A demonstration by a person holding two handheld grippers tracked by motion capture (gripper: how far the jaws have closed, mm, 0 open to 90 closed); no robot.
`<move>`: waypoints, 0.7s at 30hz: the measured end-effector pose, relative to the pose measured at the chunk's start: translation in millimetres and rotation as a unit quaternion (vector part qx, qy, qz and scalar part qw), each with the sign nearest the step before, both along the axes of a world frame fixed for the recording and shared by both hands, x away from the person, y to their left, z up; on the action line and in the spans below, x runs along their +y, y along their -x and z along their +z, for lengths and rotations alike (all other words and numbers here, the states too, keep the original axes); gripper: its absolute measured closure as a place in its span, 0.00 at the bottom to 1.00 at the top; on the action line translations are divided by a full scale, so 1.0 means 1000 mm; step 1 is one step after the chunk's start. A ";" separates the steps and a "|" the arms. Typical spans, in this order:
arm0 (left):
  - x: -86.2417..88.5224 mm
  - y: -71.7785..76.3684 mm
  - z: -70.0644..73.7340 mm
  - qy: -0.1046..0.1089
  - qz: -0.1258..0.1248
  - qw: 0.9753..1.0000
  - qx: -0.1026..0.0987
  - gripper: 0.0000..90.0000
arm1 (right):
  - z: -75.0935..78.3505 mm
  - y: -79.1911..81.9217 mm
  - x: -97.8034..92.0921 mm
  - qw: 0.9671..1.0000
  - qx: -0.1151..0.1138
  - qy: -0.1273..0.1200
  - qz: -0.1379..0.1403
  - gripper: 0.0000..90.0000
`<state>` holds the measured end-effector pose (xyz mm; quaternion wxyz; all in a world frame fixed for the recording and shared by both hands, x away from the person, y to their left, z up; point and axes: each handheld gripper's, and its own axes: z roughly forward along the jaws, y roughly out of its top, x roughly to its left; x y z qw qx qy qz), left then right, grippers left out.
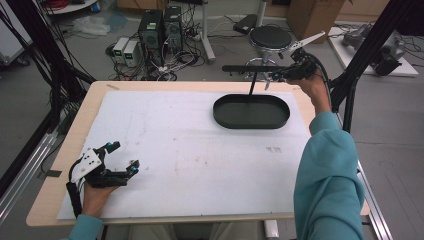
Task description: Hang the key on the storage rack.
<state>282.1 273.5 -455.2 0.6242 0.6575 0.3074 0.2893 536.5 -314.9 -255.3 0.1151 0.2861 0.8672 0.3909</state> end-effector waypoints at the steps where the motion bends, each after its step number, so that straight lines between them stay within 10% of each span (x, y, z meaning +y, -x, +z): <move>1: 0.000 0.000 0.000 0.000 0.000 1.000 0.000 0.02 | 0.000 0.000 0.000 1.000 0.000 0.004 -0.003 0.99; 21: 0.000 0.000 0.000 0.000 0.000 1.000 0.000 0.02 | -0.007 -0.005 0.003 0.999 -0.015 0.027 -0.031 0.99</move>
